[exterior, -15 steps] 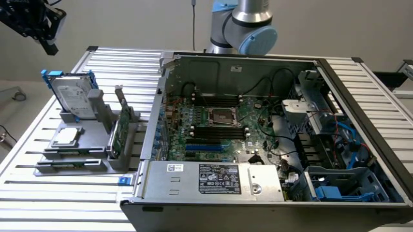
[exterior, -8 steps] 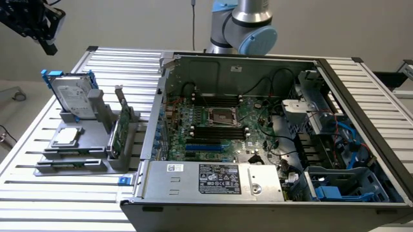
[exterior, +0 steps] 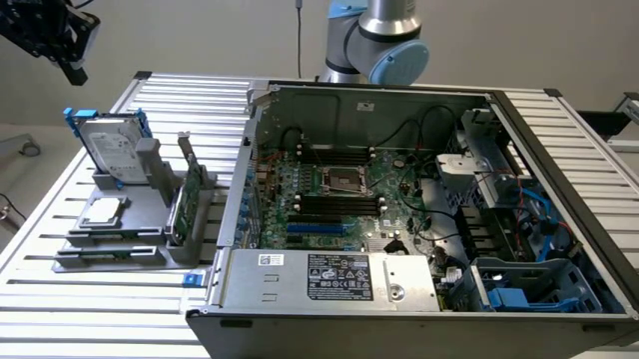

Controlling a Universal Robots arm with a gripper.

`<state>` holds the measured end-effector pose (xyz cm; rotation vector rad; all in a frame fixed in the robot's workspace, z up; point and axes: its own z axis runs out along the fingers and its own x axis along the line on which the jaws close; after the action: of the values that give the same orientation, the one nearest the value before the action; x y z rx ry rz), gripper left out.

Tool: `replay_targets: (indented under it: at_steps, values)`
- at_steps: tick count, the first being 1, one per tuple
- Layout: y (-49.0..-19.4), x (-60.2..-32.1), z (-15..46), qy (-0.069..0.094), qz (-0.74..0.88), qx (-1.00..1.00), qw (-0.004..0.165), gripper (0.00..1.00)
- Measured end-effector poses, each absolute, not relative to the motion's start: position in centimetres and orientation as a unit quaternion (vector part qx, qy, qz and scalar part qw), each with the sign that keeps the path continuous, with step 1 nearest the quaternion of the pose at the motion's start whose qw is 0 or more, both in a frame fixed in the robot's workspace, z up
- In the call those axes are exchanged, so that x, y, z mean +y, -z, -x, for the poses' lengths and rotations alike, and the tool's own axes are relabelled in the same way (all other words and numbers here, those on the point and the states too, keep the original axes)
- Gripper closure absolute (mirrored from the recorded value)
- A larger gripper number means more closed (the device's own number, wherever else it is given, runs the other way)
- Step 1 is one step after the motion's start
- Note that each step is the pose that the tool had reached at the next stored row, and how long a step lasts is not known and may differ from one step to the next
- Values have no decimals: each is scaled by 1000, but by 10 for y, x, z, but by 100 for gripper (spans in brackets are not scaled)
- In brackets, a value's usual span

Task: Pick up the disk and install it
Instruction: 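Pick up the disk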

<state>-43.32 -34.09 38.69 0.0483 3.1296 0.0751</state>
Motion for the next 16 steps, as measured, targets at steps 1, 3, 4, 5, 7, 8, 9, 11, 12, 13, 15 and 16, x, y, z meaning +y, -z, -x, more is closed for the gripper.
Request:
replay_targets:
  at_steps: [1, 3, 4, 5, 7, 8, 9, 11, 12, 13, 15, 16]
  values:
    - [-387, -341, 433, -24, -15, 1000, 5, 89]
    - [-387, -341, 434, -24, -15, 1000, 5, 89]
    - [-387, -341, 434, -24, -15, 1000, 5, 89]
    - [-387, -341, 434, -24, -15, 1000, 5, 89]
    - [-387, -341, 435, -24, -15, 1000, 5, 89]
    - [-387, -341, 435, -24, -15, 1000, 5, 89]
    - [-387, -341, 435, -24, -15, 1000, 5, 89]
    - [-387, -341, 435, -24, -15, 1000, 5, 89]
    - [-387, -341, 436, -24, -15, 1000, 5, 89]
    - [-387, -341, 436, -24, -15, 1000, 5, 89]
    - [-387, -341, 436, -24, -15, 1000, 5, 89]
    - [-387, -341, 437, -24, -14, 1000, 5, 89]
